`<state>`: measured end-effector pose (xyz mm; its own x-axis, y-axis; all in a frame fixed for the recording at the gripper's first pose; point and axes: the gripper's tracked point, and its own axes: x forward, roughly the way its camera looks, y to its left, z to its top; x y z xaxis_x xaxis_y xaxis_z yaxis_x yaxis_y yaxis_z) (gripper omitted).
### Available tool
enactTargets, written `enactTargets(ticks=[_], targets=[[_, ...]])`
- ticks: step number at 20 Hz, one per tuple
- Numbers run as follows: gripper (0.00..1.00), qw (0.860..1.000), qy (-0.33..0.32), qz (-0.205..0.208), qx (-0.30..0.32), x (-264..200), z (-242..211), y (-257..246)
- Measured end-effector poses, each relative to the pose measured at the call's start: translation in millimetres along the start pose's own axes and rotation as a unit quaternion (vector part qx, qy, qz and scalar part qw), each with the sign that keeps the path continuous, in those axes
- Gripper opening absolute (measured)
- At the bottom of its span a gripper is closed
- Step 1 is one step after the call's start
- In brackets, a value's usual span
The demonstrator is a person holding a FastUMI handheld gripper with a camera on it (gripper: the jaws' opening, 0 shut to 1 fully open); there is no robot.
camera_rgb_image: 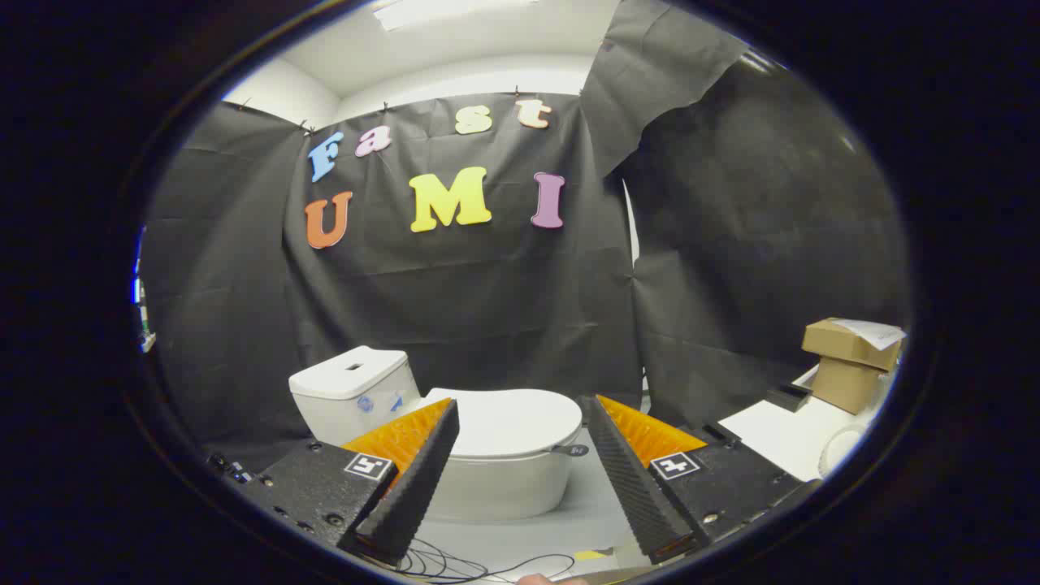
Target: Open the toilet lid.
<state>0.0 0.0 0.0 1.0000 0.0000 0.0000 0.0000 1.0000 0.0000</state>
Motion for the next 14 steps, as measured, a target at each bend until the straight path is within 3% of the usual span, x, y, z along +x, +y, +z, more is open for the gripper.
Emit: enactTargets(ticks=[14], targets=[[1.00, 1.000, 0.001, 0.005, 0.009, 6, 13, 2]])
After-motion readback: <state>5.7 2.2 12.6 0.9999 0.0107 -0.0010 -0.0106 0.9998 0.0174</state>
